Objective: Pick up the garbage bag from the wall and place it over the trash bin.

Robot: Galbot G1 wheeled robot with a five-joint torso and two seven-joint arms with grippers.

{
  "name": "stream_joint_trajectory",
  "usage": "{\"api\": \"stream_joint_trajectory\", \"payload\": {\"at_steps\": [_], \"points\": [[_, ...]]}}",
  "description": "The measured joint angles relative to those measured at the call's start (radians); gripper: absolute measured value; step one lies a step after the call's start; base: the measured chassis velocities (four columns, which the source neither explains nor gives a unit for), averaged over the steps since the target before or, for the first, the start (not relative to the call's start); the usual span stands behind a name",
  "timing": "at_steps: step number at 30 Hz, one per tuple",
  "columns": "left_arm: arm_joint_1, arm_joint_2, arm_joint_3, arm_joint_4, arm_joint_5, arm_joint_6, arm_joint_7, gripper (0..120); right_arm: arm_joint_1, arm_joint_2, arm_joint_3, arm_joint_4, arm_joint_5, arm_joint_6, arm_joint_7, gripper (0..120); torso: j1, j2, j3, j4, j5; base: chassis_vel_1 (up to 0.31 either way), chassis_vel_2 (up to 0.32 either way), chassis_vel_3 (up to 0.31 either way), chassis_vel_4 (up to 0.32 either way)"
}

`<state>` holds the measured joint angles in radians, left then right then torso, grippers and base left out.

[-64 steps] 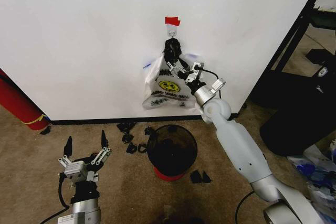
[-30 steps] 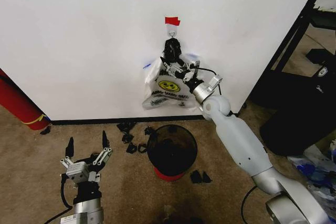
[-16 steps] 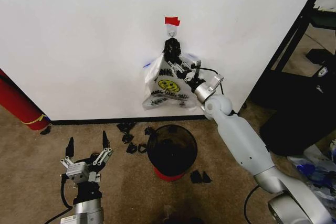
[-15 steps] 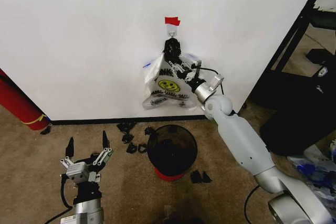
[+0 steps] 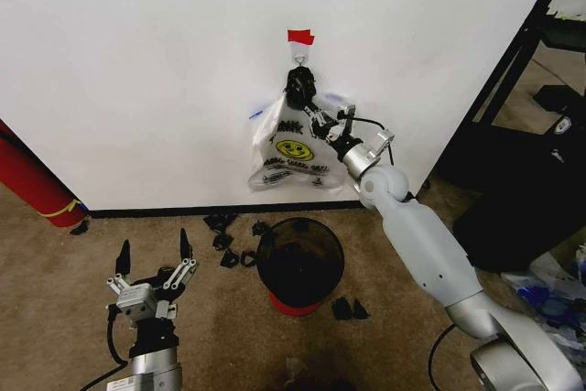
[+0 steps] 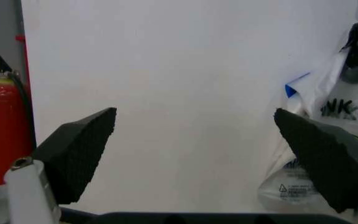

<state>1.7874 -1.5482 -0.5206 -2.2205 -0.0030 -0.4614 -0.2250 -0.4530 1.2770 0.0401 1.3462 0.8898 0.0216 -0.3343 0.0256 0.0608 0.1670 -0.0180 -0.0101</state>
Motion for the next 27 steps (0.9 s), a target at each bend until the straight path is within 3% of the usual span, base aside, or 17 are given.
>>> {"api": "stream_joint_trajectory", "payload": {"at_steps": [14,27], "points": [[-0.007,0.001,0.015,0.004,0.003,0.004,-0.001,99,-0.120,-0.041,0.024,0.082,-0.018,0.016,-0.004,0,0.000,0.000,0.000,-0.0002,0.0001,0.000,0.000,0.000,0.000],[-0.005,0.002,0.014,0.004,0.004,0.006,-0.001,100,-0.046,-0.003,0.017,0.025,-0.014,0.003,0.005,4,0.000,0.000,0.000,-0.0001,0.0000,0.000,0.000,0.000,0.000]]}}
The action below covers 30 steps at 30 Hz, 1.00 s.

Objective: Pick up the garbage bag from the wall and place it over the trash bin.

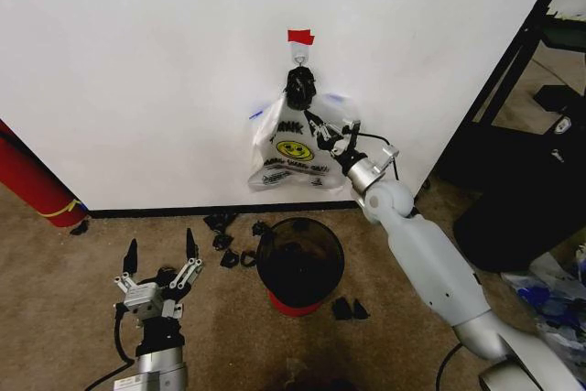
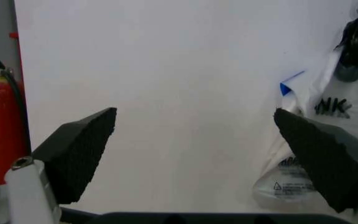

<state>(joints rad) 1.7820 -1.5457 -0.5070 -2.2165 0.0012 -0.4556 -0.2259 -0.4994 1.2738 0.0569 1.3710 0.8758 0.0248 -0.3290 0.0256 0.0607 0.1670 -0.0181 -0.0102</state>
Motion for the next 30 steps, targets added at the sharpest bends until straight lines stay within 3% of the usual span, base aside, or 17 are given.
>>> {"api": "stream_joint_trajectory", "payload": {"at_steps": [4,9,11,19,23,24,30], "points": [[-0.002,-0.001,-0.001,0.000,-0.002,0.000,0.000,99,0.016,0.024,0.000,-0.020,0.002,-0.002,0.013,12,0.000,0.000,0.000,0.0001,0.0000,0.000,0.000,0.000,0.000],[-0.002,-0.009,0.002,0.000,0.000,0.000,0.000,99,0.028,0.036,0.000,-0.036,0.001,-0.003,0.023,32,0.000,0.000,0.000,0.0000,0.0000,0.000,0.000,0.000,0.000],[-0.002,-0.009,0.002,0.001,0.000,0.000,0.000,99,0.028,0.036,0.000,-0.036,0.001,-0.003,0.024,36,0.000,0.000,0.000,-0.0001,0.0000,0.000,0.000,0.000,0.000],[-0.002,-0.007,0.002,0.003,0.000,-0.001,0.000,99,0.034,0.039,-0.001,-0.030,0.009,-0.007,0.030,69,0.000,0.000,0.000,0.0000,0.0000,0.000,0.000,0.000,0.000],[-0.002,-0.007,0.003,0.003,0.001,-0.001,0.000,99,0.036,0.039,-0.002,-0.030,0.010,-0.007,0.033,68,0.000,0.000,0.000,0.0000,0.0000,0.000,0.000,0.000,0.000],[-0.002,-0.007,0.003,0.003,0.001,-0.002,0.000,99,0.036,0.039,-0.003,-0.027,0.010,-0.007,0.033,58,0.000,0.000,0.000,-0.0001,0.0000,0.000,0.000,0.000,0.000],[-0.003,-0.006,0.003,0.004,0.001,-0.002,0.000,99,0.032,0.036,-0.006,-0.018,0.009,-0.007,0.033,38,0.000,0.000,0.000,0.0000,0.0000,0.000,0.000,0.000,0.000]]}}
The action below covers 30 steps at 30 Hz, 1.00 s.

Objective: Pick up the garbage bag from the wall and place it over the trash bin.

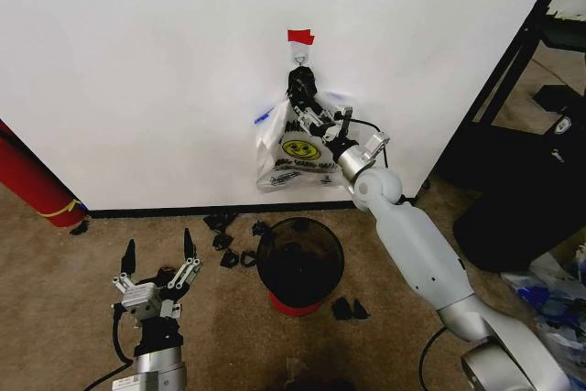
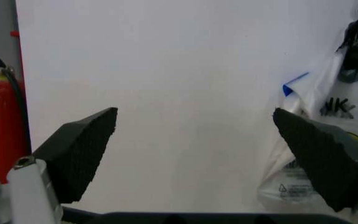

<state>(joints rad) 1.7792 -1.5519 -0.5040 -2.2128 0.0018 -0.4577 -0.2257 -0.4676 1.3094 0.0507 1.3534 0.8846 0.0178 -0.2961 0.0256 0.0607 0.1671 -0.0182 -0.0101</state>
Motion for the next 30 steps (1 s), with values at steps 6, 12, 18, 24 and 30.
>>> {"api": "stream_joint_trajectory", "payload": {"at_steps": [6,12,18,24,30], "points": [[-0.001,0.003,0.001,0.002,0.000,0.000,0.000,99,0.002,-0.001,-0.001,0.000,0.001,0.000,0.003,17,0.000,0.000,0.000,0.0000,0.0000,0.000,0.000,0.000,0.000],[-0.003,0.005,0.000,0.003,-0.005,-0.001,0.001,99,0.015,-0.001,0.000,-0.007,0.016,-0.009,0.016,0,0.000,0.000,0.000,0.0000,0.0000,0.000,0.000,0.000,0.000],[-0.003,0.004,0.002,0.002,-0.006,-0.002,0.002,99,0.028,0.004,0.001,-0.011,0.029,-0.013,0.026,0,0.000,0.000,0.000,0.0001,0.0000,0.000,0.000,0.000,0.000],[-0.003,0.007,0.000,-0.002,-0.006,-0.003,0.002,99,-0.008,-0.006,0.002,0.013,0.029,-0.013,0.030,0,0.000,0.000,0.000,0.0000,0.0000,0.000,0.000,0.000,0.000],[-0.003,0.009,0.001,-0.001,-0.006,-0.003,0.002,99,-0.072,-0.026,0.007,0.053,0.014,-0.003,0.019,0,0.000,0.000,0.000,0.0000,0.0001,0.000,0.000,0.000,0.000]]}}
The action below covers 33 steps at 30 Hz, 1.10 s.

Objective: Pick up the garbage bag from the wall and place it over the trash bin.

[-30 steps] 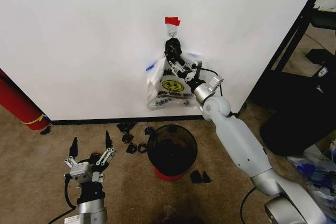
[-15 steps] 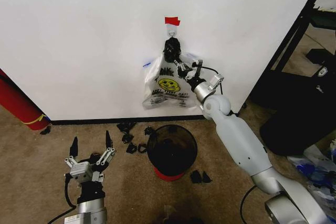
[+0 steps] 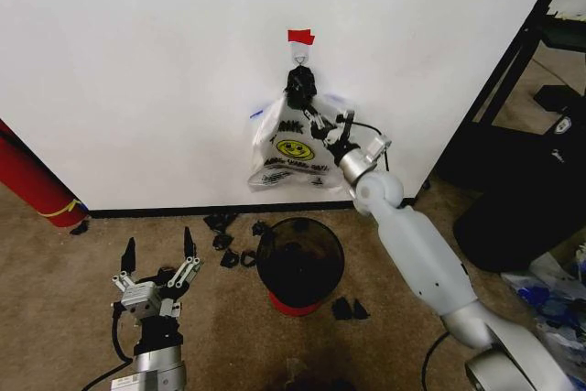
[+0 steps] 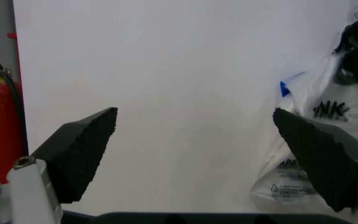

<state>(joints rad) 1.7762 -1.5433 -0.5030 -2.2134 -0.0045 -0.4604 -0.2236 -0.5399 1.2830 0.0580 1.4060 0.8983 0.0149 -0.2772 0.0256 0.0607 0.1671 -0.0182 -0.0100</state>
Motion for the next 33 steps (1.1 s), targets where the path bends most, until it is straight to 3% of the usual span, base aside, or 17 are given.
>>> {"api": "stream_joint_trajectory", "payload": {"at_steps": [33], "points": [[0.000,0.011,0.017,0.001,0.004,0.000,-0.001,99,-0.301,-0.104,0.089,0.277,-0.090,0.029,-0.050,0,0.000,0.000,0.000,0.0000,0.0000,0.000,0.000,0.000,0.000]]}}
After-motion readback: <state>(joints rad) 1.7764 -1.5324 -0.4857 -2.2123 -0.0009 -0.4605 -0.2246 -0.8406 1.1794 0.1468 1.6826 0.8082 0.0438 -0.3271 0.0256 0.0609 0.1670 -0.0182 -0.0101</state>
